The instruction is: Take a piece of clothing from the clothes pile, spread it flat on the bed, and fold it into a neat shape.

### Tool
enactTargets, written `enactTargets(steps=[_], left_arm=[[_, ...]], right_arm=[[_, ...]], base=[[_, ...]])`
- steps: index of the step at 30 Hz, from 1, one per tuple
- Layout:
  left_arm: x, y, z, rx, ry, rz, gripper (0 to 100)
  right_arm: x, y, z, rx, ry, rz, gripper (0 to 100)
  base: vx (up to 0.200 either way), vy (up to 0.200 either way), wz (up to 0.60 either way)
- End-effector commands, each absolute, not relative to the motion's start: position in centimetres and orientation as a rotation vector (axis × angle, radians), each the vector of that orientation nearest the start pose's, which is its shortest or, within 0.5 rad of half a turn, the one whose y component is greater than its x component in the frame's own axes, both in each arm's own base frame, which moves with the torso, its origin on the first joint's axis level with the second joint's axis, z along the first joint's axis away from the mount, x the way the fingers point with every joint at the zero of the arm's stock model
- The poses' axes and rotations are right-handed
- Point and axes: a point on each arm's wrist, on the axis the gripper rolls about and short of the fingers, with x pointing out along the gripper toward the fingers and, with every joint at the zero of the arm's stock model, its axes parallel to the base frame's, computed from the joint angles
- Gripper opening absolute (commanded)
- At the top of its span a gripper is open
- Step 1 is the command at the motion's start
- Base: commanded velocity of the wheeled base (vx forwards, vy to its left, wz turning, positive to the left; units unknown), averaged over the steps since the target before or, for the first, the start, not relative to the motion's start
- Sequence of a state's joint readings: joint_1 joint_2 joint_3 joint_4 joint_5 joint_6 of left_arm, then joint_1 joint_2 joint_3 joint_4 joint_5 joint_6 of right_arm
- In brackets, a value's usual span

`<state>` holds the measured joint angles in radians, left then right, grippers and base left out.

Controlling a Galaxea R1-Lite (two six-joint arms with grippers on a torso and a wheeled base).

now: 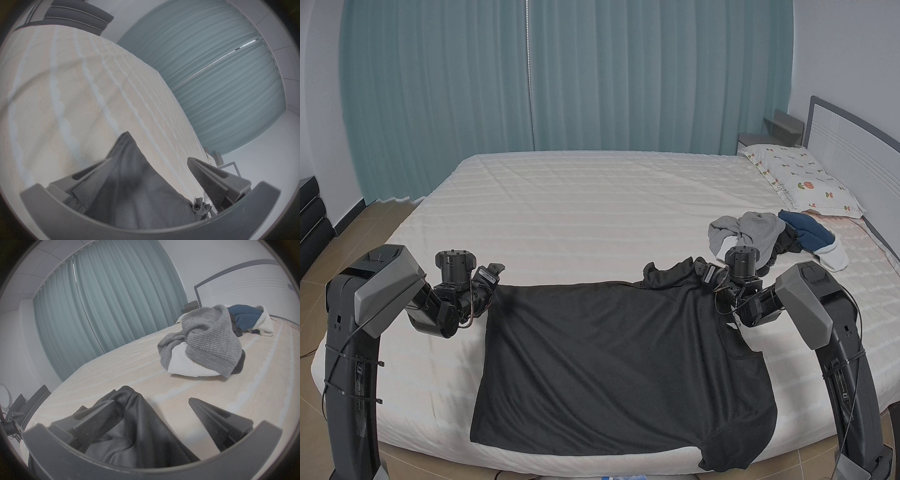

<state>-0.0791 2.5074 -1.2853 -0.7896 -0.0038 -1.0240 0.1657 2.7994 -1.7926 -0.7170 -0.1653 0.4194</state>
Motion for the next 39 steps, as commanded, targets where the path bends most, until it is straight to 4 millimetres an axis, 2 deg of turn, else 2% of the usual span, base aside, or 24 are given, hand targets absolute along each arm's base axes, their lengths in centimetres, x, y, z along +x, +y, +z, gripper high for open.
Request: enactTargets(steps=[1,6,12,15,17,24,27,35,36,39], left_arm=[[47.0,-4.5,-0.6,-0.988,0.43,0.122,100],[47.2,-5.7,-0.9,-0.956,0.43,0.113,100],[47.5,-5.2,-0.8,-0.934,0.383,0.167,100],[48.2,-4.9,-0.5,-0.932,0.339,0.195,100],[48.9,-4.6,-1.2,-0.927,0.31,0.231,100],[49.5,-4.5,-2.3,-0.895,0.307,0.255,100],[49.5,-4.6,-3.5,-0.844,0.325,0.257,100],[49.5,-4.8,-3.6,-0.827,0.335,0.251,100],[49.5,-4.8,-3.6,-0.828,0.337,0.247,0],[49.8,-4.7,-3.4,-0.836,0.32,0.236,0]], right_arm=[[52.3,7.8,-1.6,0.373,0.267,-0.068,100],[51.8,6.7,-1.4,0.378,0.258,-0.087,100],[51.3,4.6,-0.4,0.391,0.251,-0.116,100],[51.2,4.1,-0.6,0.393,0.255,-0.128,100],[51.2,3.4,-0.9,0.395,0.261,-0.142,100],[51.1,3.3,-1.1,0.394,0.269,-0.147,100],[51.0,3.3,-1.2,0.393,0.274,-0.146,100],[51.0,3.6,-1.4,0.392,0.278,-0.142,100],[50.9,3.7,-1.5,0.392,0.28,-0.141,100],[51.0,3.8,-1.7,0.403,0.284,-0.143,100]], base=[[0.0,0.0,0.0],[0.0,0.0,0.0],[0.0,0.0,0.0],[0.0,0.0,0.0],[0.0,0.0,0.0],[0.0,0.0,0.0],[0.0,0.0,0.0],[0.0,0.0,0.0],[0.0,0.0,0.0],[0.0,0.0,0.0]])
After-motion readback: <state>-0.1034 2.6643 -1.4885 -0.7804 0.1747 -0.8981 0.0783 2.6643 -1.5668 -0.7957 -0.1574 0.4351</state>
